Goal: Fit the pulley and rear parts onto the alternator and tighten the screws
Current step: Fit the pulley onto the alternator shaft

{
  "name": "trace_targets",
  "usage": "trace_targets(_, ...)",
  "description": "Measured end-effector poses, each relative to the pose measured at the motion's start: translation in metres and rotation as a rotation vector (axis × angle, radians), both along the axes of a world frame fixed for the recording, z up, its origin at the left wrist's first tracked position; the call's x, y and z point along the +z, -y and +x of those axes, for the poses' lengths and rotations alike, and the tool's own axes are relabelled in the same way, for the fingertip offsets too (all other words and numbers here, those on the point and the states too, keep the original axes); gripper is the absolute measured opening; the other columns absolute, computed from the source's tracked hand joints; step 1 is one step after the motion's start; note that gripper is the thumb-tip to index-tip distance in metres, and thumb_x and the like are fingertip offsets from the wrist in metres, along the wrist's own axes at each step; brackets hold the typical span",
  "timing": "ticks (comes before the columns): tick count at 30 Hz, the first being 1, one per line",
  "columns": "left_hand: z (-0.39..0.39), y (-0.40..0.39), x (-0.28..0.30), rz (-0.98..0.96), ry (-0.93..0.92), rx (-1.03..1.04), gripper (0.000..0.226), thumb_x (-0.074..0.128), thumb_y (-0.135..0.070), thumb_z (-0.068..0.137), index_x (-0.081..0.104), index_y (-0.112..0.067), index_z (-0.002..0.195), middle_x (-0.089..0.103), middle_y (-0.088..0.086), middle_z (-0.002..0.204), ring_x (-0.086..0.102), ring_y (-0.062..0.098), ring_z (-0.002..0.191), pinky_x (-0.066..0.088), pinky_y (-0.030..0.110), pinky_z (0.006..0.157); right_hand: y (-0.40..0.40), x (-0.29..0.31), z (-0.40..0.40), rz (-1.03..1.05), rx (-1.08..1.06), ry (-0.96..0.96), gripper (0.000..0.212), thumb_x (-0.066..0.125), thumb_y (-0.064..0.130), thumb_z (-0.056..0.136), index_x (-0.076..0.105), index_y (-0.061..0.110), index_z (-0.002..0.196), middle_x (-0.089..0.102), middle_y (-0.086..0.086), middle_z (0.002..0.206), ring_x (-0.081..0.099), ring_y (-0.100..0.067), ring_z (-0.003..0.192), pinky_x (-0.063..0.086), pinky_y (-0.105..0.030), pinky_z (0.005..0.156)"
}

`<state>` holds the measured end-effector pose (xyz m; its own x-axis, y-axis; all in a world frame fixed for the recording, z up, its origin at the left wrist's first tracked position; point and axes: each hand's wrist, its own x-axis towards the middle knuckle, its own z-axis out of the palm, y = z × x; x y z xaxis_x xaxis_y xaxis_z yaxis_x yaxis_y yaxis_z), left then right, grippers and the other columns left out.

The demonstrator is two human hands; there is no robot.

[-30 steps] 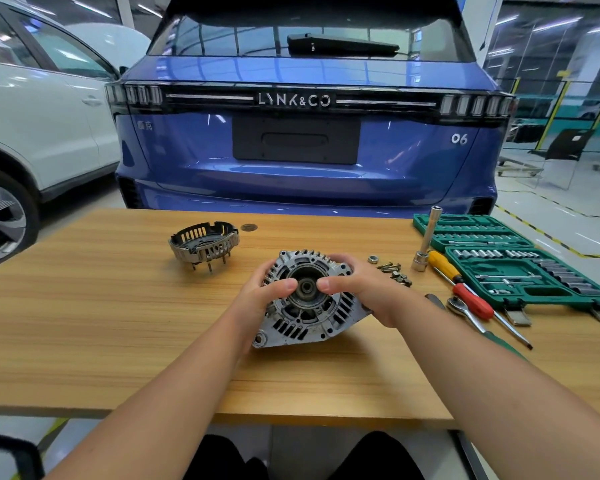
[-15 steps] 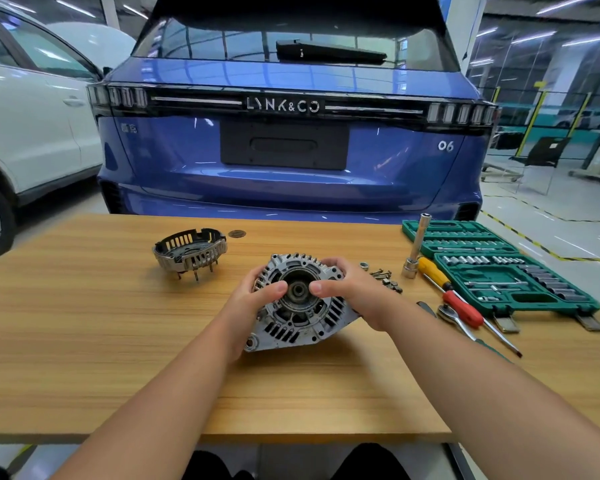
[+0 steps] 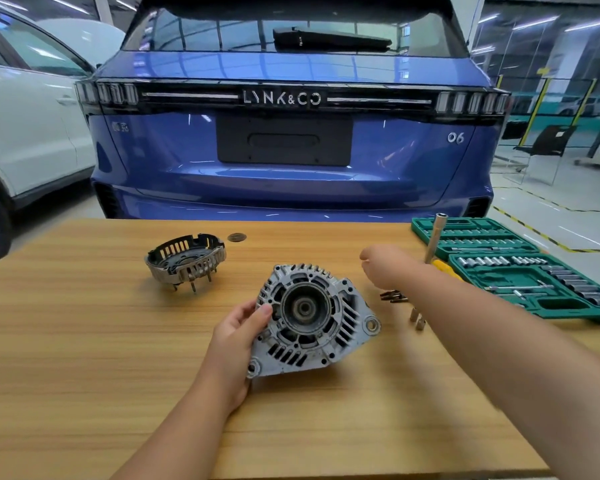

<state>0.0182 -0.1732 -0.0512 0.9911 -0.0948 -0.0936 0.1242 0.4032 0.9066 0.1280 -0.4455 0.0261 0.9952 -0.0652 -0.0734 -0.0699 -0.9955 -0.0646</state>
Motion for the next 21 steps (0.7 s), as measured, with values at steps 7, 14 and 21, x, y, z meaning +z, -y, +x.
trace_targets(7, 0.004, -0.002, -0.004, 0.001, -0.006, 0.022, 0.058, 0.083, -0.032, 0.073, 0.06, -0.008, 0.121, 0.071, 0.023, 0.111, 0.07, 0.042, 0.101, 0.059, 0.052, 0.081, -0.013, -0.021, 0.024, -0.256, 0.066, -0.112, 0.019, 0.049, 0.021, 0.1, 0.063, 0.01, 0.11, 0.055, -0.001, 0.083, 0.058, -0.023, 0.079, 0.052, -0.036, 0.071)
trace_targets(14, 0.004, -0.003, -0.006, 0.007, 0.001, 0.022, 0.056, 0.081, -0.032, 0.072, 0.061, -0.008, 0.118, 0.072, 0.023, 0.11, 0.071, 0.042, 0.1, 0.059, 0.05, 0.078, -0.02, -0.02, 0.019, -0.226, 0.103, -0.097, 0.014, 0.049, 0.007, 0.098, 0.06, 0.01, 0.107, 0.06, -0.007, 0.095, 0.051, -0.021, 0.074, 0.045, -0.033, 0.068)
trace_targets(21, 0.002, -0.001, -0.005, 0.052, 0.021, 0.031, 0.061, 0.082, -0.038, 0.07, 0.061, -0.01, 0.119, 0.071, 0.021, 0.114, 0.07, 0.04, 0.104, 0.057, 0.058, 0.089, -0.034, -0.012, -0.012, -0.429, 0.279, -0.176, 0.011, 0.063, 0.002, 0.092, 0.06, 0.012, 0.088, 0.05, 0.0, 0.075, 0.042, -0.015, 0.059, 0.043, -0.028, 0.054)
